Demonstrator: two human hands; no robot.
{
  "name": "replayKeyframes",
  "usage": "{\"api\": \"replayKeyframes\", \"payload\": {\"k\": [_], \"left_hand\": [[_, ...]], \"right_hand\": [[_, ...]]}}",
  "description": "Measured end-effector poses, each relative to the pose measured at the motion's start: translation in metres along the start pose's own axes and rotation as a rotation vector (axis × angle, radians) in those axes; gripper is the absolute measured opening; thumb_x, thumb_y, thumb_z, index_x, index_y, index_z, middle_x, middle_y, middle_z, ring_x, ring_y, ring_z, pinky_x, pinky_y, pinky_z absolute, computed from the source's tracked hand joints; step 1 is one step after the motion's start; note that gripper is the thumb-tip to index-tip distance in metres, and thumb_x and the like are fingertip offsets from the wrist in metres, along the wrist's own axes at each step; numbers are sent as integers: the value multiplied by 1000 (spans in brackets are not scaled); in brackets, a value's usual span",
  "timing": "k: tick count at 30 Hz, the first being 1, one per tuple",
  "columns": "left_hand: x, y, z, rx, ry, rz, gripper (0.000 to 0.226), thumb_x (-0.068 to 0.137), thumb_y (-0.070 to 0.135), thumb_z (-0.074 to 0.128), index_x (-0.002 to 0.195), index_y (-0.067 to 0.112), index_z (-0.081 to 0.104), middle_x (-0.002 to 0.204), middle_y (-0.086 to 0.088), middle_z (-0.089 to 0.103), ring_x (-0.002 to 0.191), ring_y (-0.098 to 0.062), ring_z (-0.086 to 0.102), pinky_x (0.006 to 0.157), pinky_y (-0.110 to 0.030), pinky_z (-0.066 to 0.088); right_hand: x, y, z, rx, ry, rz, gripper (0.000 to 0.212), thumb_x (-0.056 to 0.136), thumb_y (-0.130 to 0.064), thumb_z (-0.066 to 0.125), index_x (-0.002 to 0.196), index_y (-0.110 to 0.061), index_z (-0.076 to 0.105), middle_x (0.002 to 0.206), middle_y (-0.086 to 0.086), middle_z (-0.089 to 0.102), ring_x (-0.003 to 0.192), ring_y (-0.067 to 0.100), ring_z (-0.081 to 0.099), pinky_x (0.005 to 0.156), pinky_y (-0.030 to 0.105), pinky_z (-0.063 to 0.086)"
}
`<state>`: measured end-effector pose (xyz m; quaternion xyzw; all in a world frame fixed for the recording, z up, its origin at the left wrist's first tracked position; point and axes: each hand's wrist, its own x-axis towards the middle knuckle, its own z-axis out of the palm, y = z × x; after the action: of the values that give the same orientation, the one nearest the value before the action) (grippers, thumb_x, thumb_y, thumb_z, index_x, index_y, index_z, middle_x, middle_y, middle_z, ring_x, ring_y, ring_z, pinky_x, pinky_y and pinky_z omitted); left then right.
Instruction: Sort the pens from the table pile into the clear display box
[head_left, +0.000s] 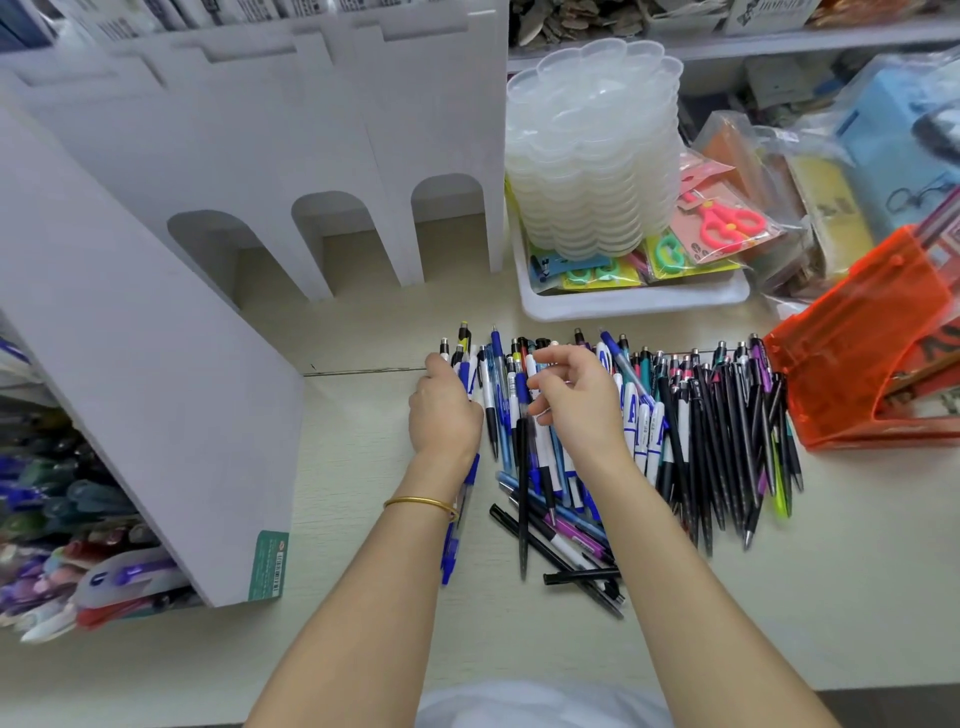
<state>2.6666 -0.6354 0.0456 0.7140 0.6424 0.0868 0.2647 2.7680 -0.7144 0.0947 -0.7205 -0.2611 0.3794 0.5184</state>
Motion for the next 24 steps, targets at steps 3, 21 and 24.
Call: {"api": "replayKeyframes", "payload": {"k": [3, 21, 24], "left_hand": [[3, 0, -6, -27, -36, -14, 42, 84, 5, 63, 120, 5, 40, 92, -11, 59, 79, -28, 59, 61, -34, 46], [3, 50, 2, -430, -72, -133, 40, 84, 10, 68, 112, 8, 39, 85, 0, 55, 75, -19, 58, 49, -23, 38], [7, 48, 3, -421, -60, -145, 43, 86, 15, 68, 116, 7, 38, 89, -2, 57, 72, -18, 56, 58, -27, 42]], "right_hand": [[0, 1, -4, -1, 15, 6, 25, 93, 0, 43, 105, -19, 56, 92, 3, 60, 51, -2, 57, 58, 21, 50], [1, 4, -16, 46, 40, 34, 24, 93, -1, 45, 105, -18, 57, 98, 13, 63, 59, 8, 57, 54, 18, 49], [2, 5, -17, 46, 36, 37, 25, 93, 0, 45, 106, -17, 57, 97, 14, 63, 60, 9, 57, 56, 20, 50]]}}
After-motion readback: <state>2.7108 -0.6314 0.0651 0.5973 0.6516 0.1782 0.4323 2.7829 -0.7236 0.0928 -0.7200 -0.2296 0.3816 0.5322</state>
